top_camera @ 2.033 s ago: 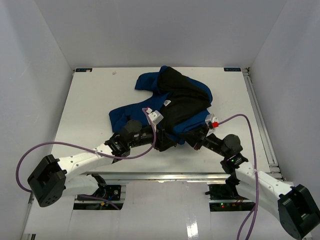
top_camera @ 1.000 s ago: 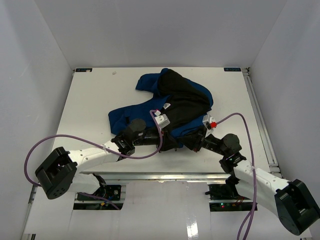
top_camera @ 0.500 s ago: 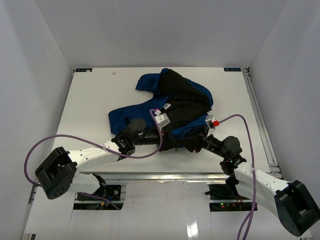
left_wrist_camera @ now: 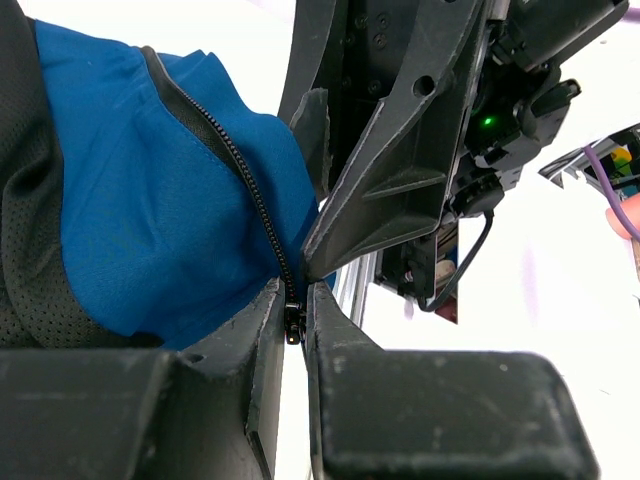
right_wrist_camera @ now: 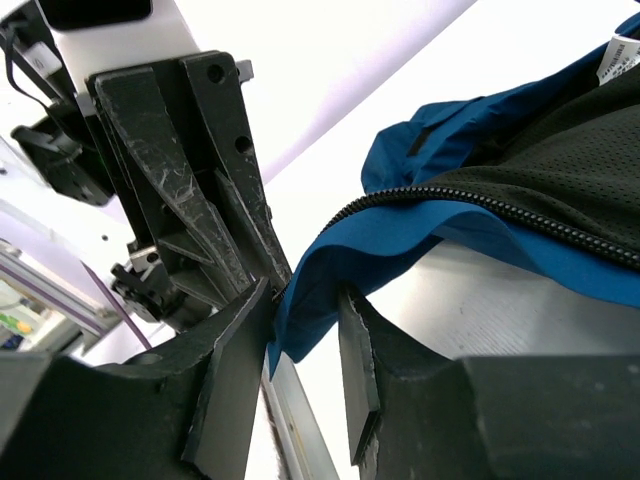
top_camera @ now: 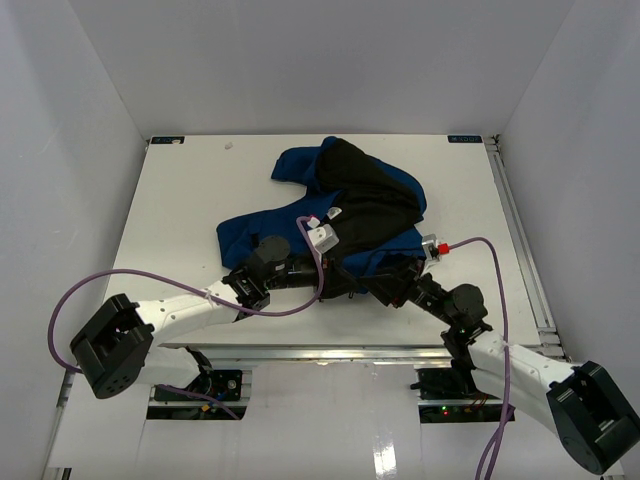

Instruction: Zip up the jacket

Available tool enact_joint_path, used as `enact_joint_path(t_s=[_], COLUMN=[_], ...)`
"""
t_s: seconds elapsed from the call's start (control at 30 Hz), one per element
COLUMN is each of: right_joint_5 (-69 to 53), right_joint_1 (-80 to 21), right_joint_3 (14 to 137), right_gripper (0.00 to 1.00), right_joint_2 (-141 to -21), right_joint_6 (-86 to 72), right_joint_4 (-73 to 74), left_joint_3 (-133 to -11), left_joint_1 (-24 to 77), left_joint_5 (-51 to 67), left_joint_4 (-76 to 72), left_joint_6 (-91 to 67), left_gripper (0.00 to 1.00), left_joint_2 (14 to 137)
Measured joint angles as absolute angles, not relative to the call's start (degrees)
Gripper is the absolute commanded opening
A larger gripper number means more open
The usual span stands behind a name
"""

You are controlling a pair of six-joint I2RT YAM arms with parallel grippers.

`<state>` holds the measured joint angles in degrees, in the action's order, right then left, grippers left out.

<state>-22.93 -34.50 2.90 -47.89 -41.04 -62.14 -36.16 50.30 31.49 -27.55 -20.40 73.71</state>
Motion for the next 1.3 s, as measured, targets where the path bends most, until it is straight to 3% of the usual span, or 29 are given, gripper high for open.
enact_joint_path(t_s=[0.3, 0.53, 0.67, 0.77, 0.87, 1.0, 1.1, 1.3], right_joint_5=[-18.62, -14.33, -11.8, -10.57, -10.2, -10.8, -11.92, -14.0], right_joint_1=[-37.15, -40.1, -41.53, -42.22, -42.46, -42.57, -42.63, -42.62], right_joint_3=[2.9, 2.9, 2.9, 2.9, 2.9, 2.9, 2.88, 2.83], right_gripper=[0.37, 0.24, 0.09, 0.08, 0.08, 0.08, 0.08, 0.08], right_joint_2=[-50.38, -51.08, -51.21, -51.22, -51.22, -50.49, -48.66, -43.13], right_joint_6=[-44.21, -45.38, -46.79, -47.51, -47.28, -43.97, -39.67, -31.56], right_joint_4=[-65.6, -65.04, -64.02, -63.21, -62.89, -62.95, -62.35, -60.08], left_joint_3=[-36.03, -35.34, -34.83, -34.37, -34.1, -33.74, -32.8, -31.65], left_joint_1=[50.28, 50.26, 50.25, 50.22, 50.22, 50.22, 50.22, 50.22], left_joint_5=[31.35, 30.92, 30.34, 29.85, 29.26, 28.85, 28.45, 26.01], left_joint_4=[-28.69, -28.94, -28.97, -29.03, -28.95, -27.94, -26.78, -24.32], left_joint_6=[-20.45, -20.54, -20.59, -20.6, -20.88, -21.74, -22.6, -23.43], left_gripper=[0.0, 0.0, 0.0, 0.01, 0.15, 0.42, 0.5, 0.55], left_joint_2=[73.71, 73.7, 73.69, 73.63, 73.47, 71.9, 68.51, 61.45])
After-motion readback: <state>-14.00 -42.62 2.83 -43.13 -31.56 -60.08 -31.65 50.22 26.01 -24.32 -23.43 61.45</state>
